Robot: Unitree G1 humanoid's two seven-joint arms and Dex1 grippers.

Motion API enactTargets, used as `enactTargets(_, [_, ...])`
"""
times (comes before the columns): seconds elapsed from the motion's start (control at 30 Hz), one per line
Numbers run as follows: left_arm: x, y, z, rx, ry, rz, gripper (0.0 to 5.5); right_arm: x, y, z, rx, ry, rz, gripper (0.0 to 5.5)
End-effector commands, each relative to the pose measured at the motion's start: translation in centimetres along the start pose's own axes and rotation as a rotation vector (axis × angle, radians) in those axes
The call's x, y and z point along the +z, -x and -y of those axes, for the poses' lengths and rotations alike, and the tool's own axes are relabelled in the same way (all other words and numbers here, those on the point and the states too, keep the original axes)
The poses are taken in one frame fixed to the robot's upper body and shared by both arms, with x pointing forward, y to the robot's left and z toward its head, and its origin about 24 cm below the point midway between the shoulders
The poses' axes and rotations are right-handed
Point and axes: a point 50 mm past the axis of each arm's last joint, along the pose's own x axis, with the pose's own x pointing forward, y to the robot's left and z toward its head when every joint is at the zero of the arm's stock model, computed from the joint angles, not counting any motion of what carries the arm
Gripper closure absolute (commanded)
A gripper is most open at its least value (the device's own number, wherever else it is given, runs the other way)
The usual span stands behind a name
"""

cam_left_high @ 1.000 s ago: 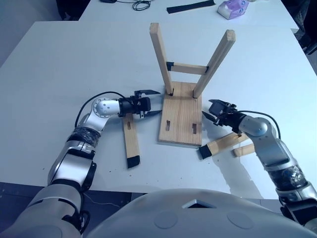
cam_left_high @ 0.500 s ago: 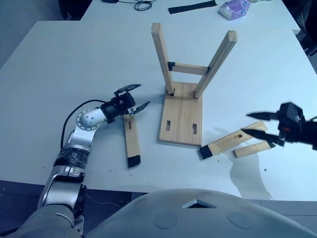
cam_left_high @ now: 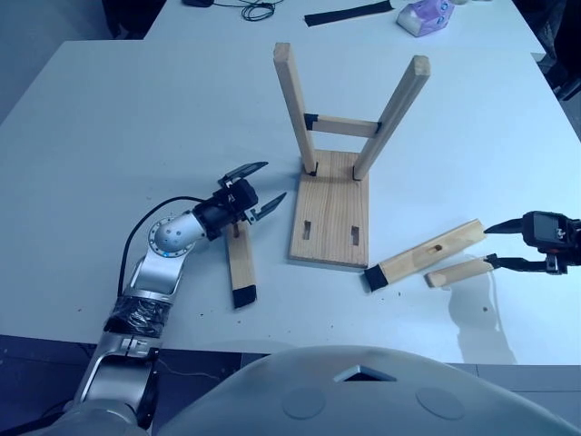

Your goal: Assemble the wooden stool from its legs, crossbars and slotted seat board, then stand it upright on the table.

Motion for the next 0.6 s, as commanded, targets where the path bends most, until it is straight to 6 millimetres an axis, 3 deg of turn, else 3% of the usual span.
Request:
enactTargets(0.03, [0.3, -0.1, 0.2, -0.010, 0.013, 0.004, 1.90, 0.4, 0.7, 0.8, 0.060, 0.063, -0.054, 2.93])
enactTargets(0.6, [0.9, -0.8, 0.8, -0.035, 0.023, 0.023, 1.90, 0.1, -3.3, 0.2, 0.185, 0.238, -0.137, 2.93])
